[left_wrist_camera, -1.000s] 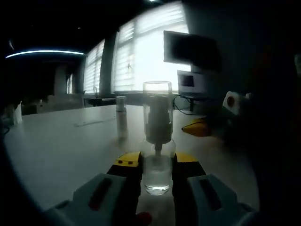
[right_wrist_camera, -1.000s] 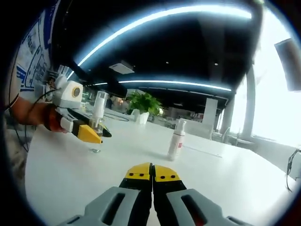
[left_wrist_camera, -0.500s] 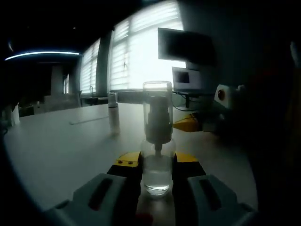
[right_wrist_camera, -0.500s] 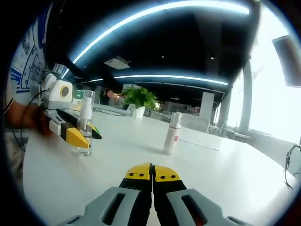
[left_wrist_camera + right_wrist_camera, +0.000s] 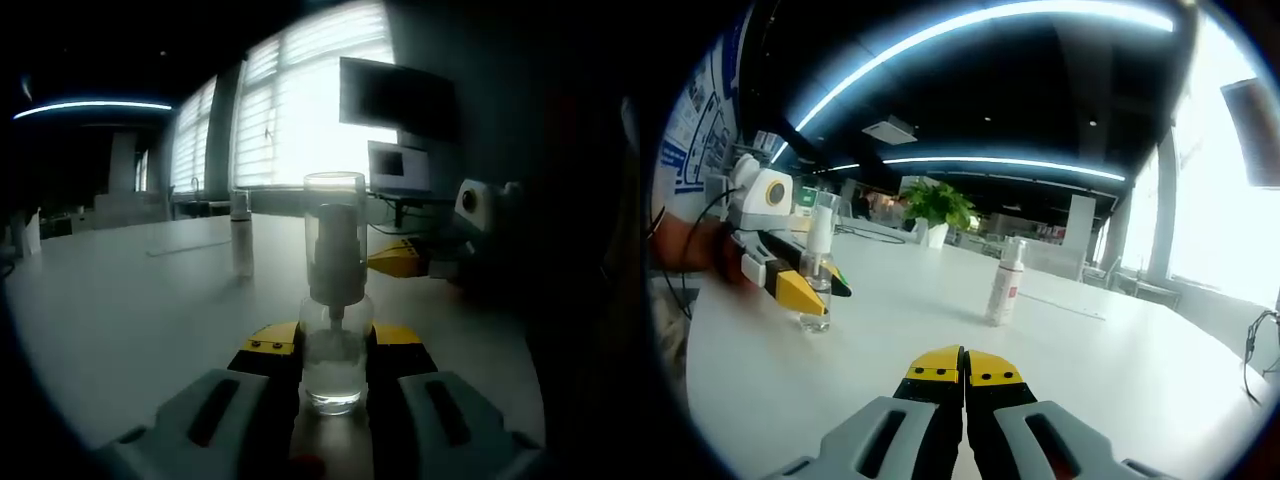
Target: Clamp pump bottle remove cover press pump head put on cover
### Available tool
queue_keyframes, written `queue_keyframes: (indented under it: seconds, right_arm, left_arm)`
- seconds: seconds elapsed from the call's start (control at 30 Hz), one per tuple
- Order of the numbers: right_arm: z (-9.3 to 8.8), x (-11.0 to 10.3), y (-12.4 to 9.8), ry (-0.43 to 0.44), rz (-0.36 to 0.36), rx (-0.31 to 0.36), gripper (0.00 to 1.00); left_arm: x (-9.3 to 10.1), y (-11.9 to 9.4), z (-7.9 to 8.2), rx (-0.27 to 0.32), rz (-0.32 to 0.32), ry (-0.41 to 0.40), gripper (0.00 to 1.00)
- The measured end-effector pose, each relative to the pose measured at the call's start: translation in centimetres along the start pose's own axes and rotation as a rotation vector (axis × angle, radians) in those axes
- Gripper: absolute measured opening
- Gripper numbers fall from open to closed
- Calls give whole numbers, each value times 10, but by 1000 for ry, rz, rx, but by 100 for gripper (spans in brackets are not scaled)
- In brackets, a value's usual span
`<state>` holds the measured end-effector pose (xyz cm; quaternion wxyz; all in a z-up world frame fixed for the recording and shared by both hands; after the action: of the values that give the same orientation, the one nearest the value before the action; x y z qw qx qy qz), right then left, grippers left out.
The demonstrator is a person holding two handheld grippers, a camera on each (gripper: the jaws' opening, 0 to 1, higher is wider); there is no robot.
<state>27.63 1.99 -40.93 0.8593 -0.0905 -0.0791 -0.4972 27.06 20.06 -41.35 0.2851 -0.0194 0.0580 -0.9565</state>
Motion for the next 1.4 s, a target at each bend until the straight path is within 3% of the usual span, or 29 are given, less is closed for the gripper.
queue_keyframes:
  seconds: [0.73, 1.4]
  right_arm:
    - [-3, 0, 1, 8, -8, -25, 0]
    - [3, 4, -4, 10, -43, 18, 0]
  left_arm:
    - [-1, -1, -1, 10, -2, 16, 16]
    - [0, 0, -2, 12, -1, 7, 16]
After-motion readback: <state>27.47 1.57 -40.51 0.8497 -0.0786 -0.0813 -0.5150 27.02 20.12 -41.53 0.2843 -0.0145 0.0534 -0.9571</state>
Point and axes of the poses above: the point that each gripper's makers call its tool centre point, and the gripper's own axes: y roughly forward along the fingers, x roughly to its right, z roughly out of its top, the point moved 5 cm from there along -y, roughly backward along the fingers, and after that the axes turned 2 degrees about z, right-handed, at the moved point
